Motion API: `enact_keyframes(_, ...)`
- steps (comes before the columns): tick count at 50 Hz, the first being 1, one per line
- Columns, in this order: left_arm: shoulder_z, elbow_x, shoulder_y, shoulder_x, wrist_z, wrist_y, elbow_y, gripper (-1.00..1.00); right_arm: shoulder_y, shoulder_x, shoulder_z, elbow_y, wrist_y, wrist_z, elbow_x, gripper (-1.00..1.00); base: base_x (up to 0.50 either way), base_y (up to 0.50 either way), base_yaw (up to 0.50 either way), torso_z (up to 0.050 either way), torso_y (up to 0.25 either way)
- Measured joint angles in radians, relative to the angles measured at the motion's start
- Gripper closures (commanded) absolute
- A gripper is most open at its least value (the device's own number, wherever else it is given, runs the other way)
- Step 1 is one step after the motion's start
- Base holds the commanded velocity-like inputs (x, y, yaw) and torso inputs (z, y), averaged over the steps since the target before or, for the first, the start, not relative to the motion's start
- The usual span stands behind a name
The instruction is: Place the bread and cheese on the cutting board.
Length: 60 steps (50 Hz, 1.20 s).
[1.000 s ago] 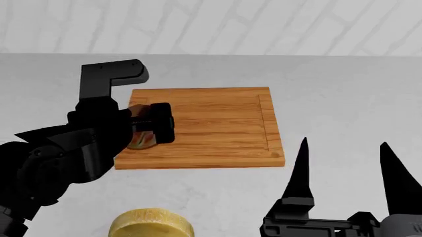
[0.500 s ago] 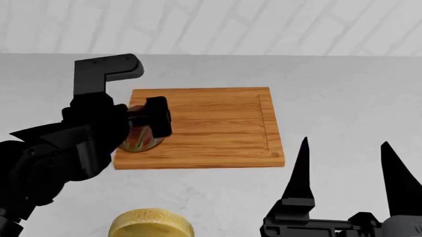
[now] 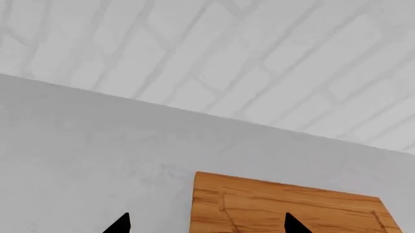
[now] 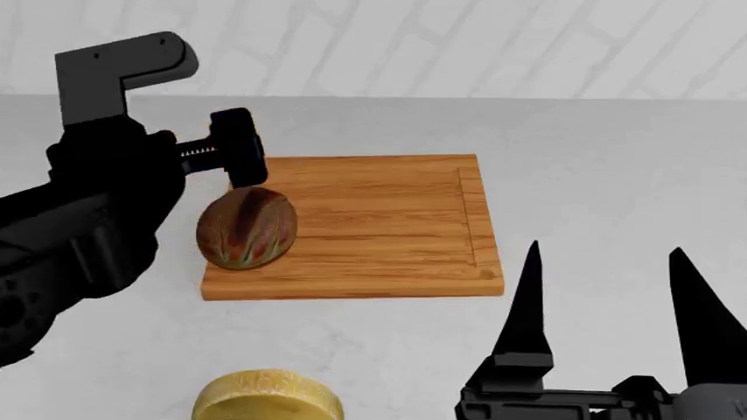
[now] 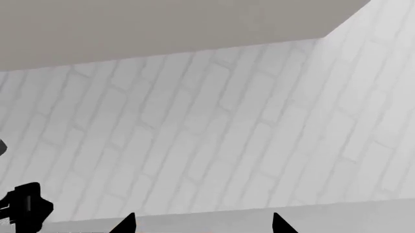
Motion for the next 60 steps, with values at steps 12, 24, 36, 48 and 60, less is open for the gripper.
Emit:
enact_keyframes(12,-0.077,-0.119,0.071,-0.107,-0.112,-0.055,0.304,-1.0,0.185,0.092,-0.016,-0.047,0.204,0.024,0.204,-1.0,0.0,0.0,0.0,0.0,0.0)
enact_keyframes(24,-0.135,-0.206,0.133,-0.184,-0.176,-0.079,0.502,-1.0,0.537,0.197,-0.028,0.031,0.455,0.045,0.625,-1.0,0.0,0.0,0.0,0.0,0.0)
enact_keyframes(36,-0.189,-0.27,0.205,-0.239,-0.213,-0.069,0.658,-1.0,0.854,0.269,-0.126,0.171,0.641,0.059,0.993,-1.0,0.0,0.0,0.0,0.0,0.0)
enact_keyframes(48,-0.267,-0.32,0.285,-0.303,-0.227,-0.029,0.787,-1.0,1.054,0.277,-0.247,0.286,0.753,0.072,1.209,-1.0,0.0,0.0,0.0,0.0,0.0)
enact_keyframes(60,-0.359,-0.37,0.396,-0.372,-0.232,0.021,0.913,-1.0,1.161,0.266,-0.342,0.363,0.827,0.061,1.301,-1.0,0.0,0.0,0.0,0.0,0.0)
